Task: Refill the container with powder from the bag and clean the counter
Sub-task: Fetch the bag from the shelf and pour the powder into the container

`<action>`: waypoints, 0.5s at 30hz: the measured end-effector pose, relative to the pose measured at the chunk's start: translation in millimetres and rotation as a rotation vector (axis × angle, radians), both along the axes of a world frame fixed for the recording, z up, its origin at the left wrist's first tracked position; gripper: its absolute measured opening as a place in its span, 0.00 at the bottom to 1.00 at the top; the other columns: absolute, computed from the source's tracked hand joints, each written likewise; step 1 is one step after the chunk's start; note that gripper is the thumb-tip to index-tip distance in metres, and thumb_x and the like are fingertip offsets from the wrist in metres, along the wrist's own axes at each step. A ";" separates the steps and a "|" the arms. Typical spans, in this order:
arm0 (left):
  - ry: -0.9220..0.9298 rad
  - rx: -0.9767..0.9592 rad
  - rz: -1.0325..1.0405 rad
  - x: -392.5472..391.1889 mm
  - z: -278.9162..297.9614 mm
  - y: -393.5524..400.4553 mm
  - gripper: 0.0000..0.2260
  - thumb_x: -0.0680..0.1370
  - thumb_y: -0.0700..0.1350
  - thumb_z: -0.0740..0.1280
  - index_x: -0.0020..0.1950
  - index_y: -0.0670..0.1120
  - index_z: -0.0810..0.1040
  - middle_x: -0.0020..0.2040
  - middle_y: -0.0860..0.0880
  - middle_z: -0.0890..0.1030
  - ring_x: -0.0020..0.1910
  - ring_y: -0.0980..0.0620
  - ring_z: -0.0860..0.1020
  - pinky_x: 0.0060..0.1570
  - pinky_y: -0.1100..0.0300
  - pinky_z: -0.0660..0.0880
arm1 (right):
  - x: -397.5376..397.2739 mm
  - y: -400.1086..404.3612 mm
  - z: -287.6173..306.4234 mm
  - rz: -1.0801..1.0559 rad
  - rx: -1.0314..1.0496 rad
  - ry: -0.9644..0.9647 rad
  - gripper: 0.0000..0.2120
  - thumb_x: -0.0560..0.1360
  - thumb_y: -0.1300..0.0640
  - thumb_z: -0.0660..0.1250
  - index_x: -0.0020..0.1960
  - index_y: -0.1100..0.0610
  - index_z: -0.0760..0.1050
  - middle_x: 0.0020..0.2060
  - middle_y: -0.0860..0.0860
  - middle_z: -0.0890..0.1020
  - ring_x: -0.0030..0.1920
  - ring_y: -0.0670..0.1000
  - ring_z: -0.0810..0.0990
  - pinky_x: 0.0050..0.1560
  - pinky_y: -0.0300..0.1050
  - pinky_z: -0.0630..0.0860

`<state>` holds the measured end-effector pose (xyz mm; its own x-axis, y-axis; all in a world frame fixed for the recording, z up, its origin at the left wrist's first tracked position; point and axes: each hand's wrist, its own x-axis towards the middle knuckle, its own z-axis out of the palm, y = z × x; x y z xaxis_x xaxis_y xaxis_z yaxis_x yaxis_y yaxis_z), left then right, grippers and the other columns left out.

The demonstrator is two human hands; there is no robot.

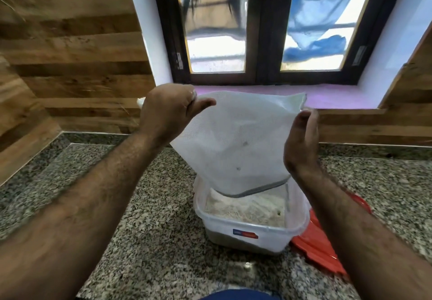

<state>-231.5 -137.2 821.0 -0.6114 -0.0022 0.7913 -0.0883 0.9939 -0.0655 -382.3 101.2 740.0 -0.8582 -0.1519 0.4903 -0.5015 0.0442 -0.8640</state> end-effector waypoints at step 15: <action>-0.004 0.188 0.007 -2.4 -3.3 -3.3 0.25 0.83 0.59 0.71 0.33 0.48 0.67 0.28 0.54 0.64 0.26 0.59 0.60 0.28 0.61 0.56 | -13.6 15.0 -24.9 0.156 -0.153 -0.472 0.59 0.60 0.09 0.42 0.61 0.53 0.83 0.54 0.55 0.86 0.54 0.58 0.83 0.55 0.51 0.76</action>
<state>-233.9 -140.5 817.6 -0.6136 -0.1543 0.7744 -0.0953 0.9880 0.1213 -395.9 116.2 715.1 -0.9640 -0.2528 0.0820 -0.0462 -0.1443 -0.9885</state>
